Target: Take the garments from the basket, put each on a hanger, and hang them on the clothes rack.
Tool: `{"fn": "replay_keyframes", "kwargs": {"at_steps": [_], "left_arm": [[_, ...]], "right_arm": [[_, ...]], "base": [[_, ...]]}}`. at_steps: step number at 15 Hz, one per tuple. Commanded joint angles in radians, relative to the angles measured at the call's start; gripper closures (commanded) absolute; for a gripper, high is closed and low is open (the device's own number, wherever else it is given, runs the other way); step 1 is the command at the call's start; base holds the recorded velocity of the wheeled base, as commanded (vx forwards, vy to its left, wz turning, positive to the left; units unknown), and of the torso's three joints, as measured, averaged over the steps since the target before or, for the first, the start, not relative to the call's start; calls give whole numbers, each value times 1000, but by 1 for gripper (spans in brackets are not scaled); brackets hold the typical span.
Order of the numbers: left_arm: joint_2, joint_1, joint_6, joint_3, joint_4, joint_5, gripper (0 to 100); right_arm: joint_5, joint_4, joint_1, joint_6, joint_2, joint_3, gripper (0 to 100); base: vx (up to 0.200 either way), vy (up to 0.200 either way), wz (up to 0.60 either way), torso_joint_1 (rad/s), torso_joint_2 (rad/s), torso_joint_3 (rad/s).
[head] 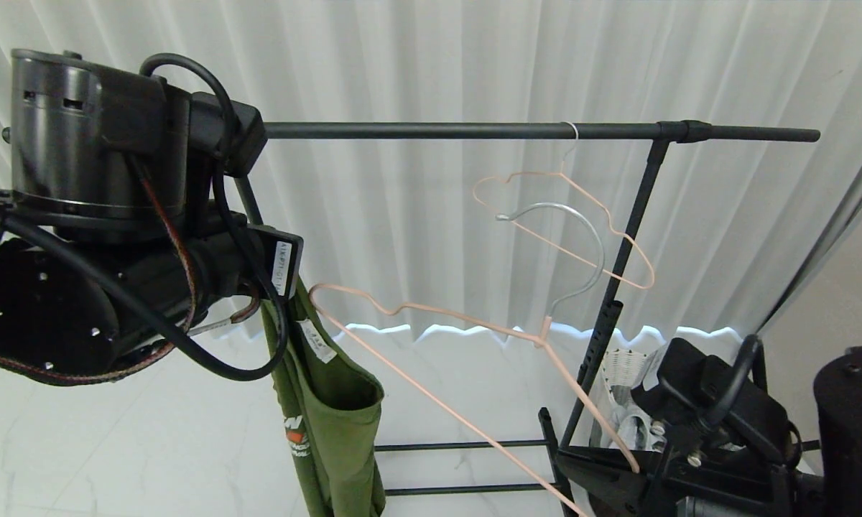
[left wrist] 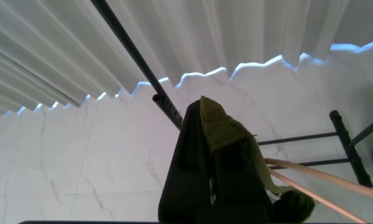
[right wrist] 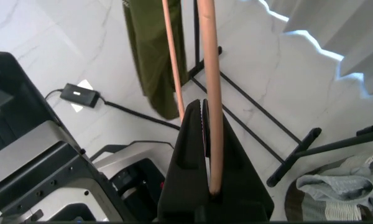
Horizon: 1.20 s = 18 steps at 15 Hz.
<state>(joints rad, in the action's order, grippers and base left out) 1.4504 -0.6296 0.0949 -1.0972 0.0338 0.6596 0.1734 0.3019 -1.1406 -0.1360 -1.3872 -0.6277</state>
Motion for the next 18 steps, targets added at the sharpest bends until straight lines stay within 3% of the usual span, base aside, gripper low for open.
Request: {"fn": "replay_keyframes", "kwargs": {"at_steps": [1, 7, 15, 18], "left_arm": [[1, 1, 0, 0, 0, 0, 100], [1, 18, 2, -1, 0, 60, 100], [-2, 11, 2, -3, 0, 61, 100], [-7, -4, 2, -6, 1, 64, 100]], "right_arm": [[0, 2, -1, 1, -13, -10, 100], [-5, -1, -37, 3, 4, -15, 100], [1, 3, -31, -2, -44, -43, 100], [1, 65, -28, -2, -104, -70, 100]], "base": [[0, 0, 0, 0, 0, 0], [0, 0, 0, 0, 0, 0], [0, 0, 0, 0, 0, 0], [0, 0, 0, 0, 0, 0]]}}
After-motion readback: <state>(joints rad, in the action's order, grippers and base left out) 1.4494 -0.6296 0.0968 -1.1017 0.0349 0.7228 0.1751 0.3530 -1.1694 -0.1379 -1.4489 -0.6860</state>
